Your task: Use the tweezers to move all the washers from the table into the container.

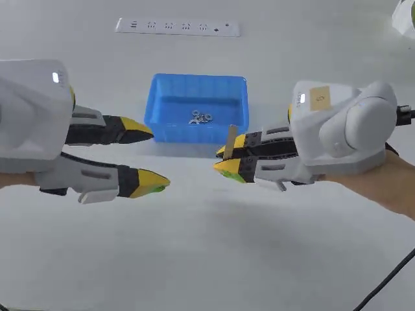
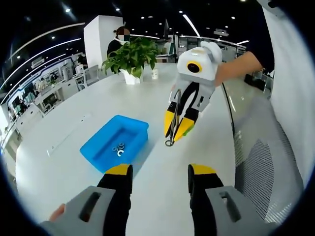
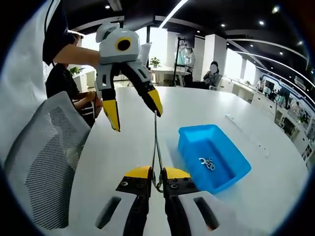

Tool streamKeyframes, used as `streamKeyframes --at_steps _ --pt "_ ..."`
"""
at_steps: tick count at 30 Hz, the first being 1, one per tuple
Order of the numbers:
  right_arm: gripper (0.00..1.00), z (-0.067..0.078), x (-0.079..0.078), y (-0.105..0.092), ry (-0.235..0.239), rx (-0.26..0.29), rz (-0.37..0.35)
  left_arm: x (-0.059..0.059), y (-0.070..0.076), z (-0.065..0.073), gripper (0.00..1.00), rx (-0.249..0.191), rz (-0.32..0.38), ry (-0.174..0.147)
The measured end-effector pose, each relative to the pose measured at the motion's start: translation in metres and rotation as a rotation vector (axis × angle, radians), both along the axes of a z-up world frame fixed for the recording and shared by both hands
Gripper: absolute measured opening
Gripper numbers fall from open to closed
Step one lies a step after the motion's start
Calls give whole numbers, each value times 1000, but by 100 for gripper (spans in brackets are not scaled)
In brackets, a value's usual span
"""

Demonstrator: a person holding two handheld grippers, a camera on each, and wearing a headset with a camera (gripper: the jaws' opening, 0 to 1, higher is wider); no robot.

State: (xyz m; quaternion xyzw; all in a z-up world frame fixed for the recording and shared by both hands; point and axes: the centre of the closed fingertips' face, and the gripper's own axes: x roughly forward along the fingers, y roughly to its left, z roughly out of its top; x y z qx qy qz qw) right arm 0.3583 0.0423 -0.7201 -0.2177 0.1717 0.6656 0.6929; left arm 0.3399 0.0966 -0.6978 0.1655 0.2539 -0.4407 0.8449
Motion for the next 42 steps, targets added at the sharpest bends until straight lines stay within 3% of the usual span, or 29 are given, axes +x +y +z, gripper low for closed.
streamKeyframes --at_steps 2,5,10,14,17,21,24,31,35,42 --pt "10 5 0 1 -21 -7 9 2 5 2 57 -18 46 -15" --pt "10 13 1 3 -42 -13 15 1 13 0 65 -23 84 -8" --pt "10 27 4 5 -71 -16 25 -6 14 2 72 -66 95 9" --pt "10 40 9 9 -83 -7 21 -15 16 -4 78 -58 95 8" --pt "10 53 19 15 -98 20 -2 -18 19 -8 83 -63 112 25" --pt "10 70 37 26 -130 44 -27 -19 21 -6 83 -82 121 13" --pt "10 77 56 35 -141 65 -43 -18 21 -6 85 -96 122 21" --pt "10 63 87 55 -165 48 -52 -15 27 -11 87 -103 141 39" --pt "10 39 102 64 -165 11 -46 -16 31 -15 88 -101 150 57" --pt "10 3 115 70 -137 -40 -37 -11 36 -19 89 -108 176 73"
